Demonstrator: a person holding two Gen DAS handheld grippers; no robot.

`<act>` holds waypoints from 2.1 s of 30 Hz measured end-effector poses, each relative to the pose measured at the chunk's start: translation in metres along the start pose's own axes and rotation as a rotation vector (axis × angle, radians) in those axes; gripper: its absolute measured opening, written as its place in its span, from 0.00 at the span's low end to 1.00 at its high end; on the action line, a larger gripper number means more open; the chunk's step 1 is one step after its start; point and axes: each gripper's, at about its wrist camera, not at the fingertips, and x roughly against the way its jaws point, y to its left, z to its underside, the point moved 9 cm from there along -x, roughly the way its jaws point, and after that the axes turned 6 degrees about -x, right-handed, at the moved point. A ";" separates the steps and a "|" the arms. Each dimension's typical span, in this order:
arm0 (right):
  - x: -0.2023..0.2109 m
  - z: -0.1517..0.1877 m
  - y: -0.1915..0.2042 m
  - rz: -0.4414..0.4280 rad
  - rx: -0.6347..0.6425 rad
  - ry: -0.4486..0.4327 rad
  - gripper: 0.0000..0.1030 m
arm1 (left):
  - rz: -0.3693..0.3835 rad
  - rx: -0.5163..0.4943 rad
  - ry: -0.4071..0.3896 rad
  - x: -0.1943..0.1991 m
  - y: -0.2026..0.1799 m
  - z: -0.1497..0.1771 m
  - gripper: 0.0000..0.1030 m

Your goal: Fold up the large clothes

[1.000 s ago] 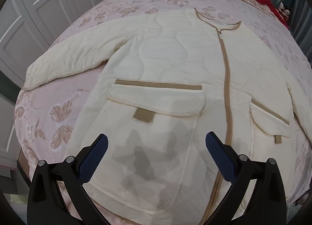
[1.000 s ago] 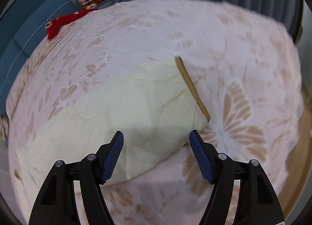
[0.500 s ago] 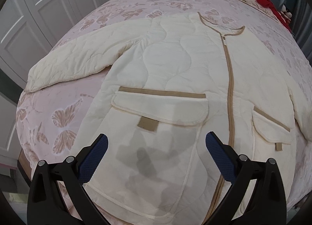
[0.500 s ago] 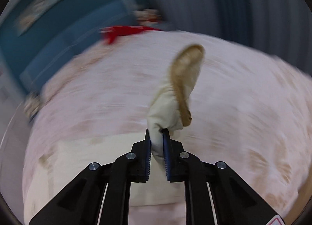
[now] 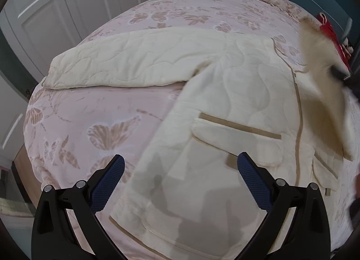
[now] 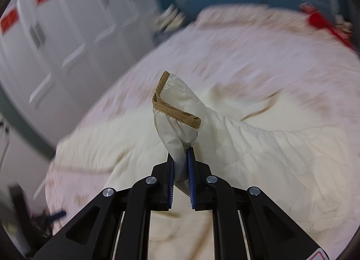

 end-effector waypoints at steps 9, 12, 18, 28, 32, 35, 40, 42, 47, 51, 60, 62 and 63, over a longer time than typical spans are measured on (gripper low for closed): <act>0.007 0.049 0.004 -0.022 -0.066 0.006 0.53 | 0.342 0.192 0.064 -0.034 -0.015 -0.023 0.95; 0.048 0.067 -0.050 0.027 -0.217 -0.031 0.53 | 0.433 0.238 0.106 -0.054 -0.048 -0.031 0.95; 0.089 0.115 -0.166 0.170 -0.494 -0.042 0.53 | 0.440 0.243 0.143 -0.093 -0.101 -0.045 0.89; 0.075 0.107 -0.279 0.041 -0.895 -0.200 0.54 | 0.383 0.105 0.059 -0.078 -0.113 -0.092 0.07; 0.059 0.083 -0.306 0.064 -0.929 -0.220 0.27 | 0.339 0.028 -0.046 -0.056 -0.110 -0.130 0.06; 0.059 0.066 -0.305 0.050 -0.897 -0.218 0.07 | 0.308 -0.012 -0.127 -0.035 -0.106 -0.158 0.05; 0.095 0.037 -0.269 0.168 -0.622 -0.330 0.06 | 0.211 -0.095 -0.202 -0.035 -0.093 -0.167 0.06; 0.071 0.045 -0.275 0.279 -0.561 -0.239 0.05 | 0.158 -0.128 -0.122 -0.073 -0.093 -0.143 0.06; 0.025 0.083 -0.301 0.367 -0.576 -0.087 0.04 | 0.099 -0.165 -0.018 -0.127 -0.096 -0.099 0.06; 0.013 0.091 -0.296 0.421 -0.509 -0.074 0.04 | 0.064 -0.199 -0.045 -0.132 -0.098 -0.097 0.06; 0.060 0.077 -0.259 0.530 -0.414 -0.157 0.10 | 0.009 -0.252 -0.099 -0.135 -0.103 -0.092 0.07; 0.076 0.061 -0.217 0.444 -0.370 -0.219 0.10 | 0.019 -0.244 -0.104 -0.134 -0.104 -0.091 0.07; 0.071 0.057 -0.200 0.406 -0.349 -0.207 0.10 | 0.022 -0.241 -0.110 -0.133 -0.103 -0.091 0.07</act>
